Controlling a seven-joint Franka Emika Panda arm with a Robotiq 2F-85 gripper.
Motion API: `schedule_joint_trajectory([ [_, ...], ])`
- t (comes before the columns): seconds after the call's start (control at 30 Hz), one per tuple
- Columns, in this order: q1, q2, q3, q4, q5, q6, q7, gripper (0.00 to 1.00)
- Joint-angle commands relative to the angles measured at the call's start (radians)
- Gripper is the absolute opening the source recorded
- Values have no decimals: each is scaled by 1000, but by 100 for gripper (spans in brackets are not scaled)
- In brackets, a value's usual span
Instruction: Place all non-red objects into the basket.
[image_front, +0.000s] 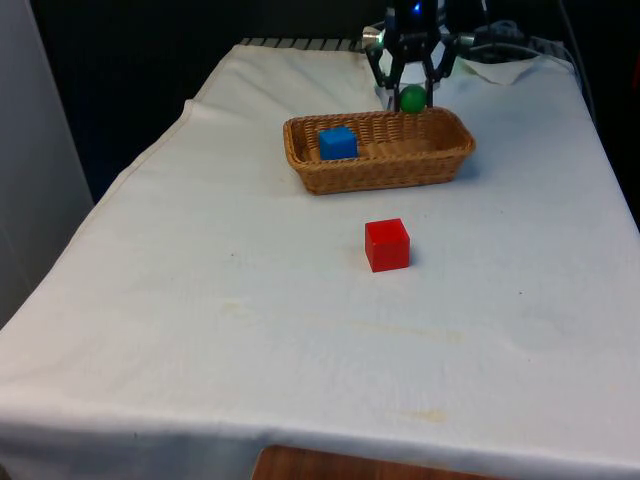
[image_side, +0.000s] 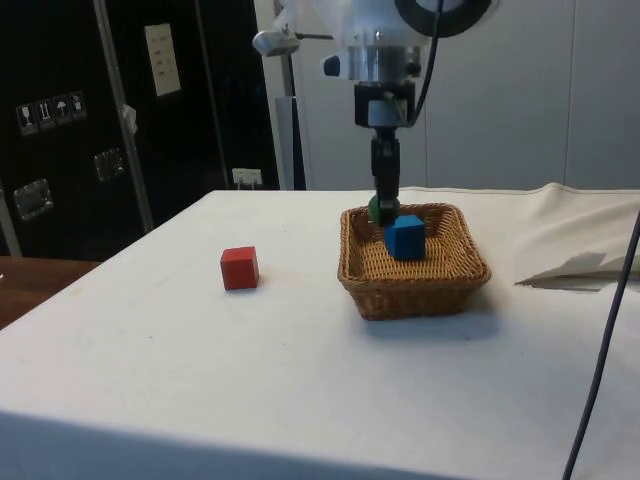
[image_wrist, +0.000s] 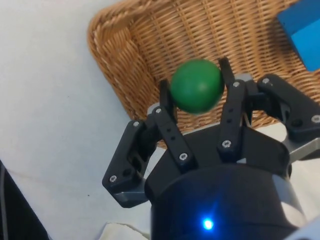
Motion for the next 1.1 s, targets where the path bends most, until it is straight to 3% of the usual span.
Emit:
schedule_joint_trajectory([
  [0.0,2,9,-6,-6,13,18,-15,0],
  [0.07,5,21,-13,-11,24,29,-28,0],
  [0.1,0,15,-9,-8,4,11,-12,0],
  [0.13,6,25,-14,-12,28,32,-33,0],
  [0.27,7,49,-15,-15,46,49,-49,0],
  [0.33,6,68,-15,-15,59,62,-62,0],
  [0.37,0,71,-13,-10,36,49,-45,0],
  [0.4,6,74,-14,-15,63,65,-65,0],
  [0.67,6,122,-9,-11,101,87,-92,0],
  [0.7,1,124,-12,-9,71,79,-73,0],
  [0.73,6,128,-9,-11,104,90,-94,0],
  [0.93,5,163,-5,-5,124,100,-106,0],
  [0.97,5,169,-5,-4,126,101,-107,0],
  [1.0,1,166,-11,-4,91,90,-84,0],
  [1.03,5,175,-4,-4,129,102,-109,0],
  [1.07,4,180,-3,-3,131,104,-110,0],
])
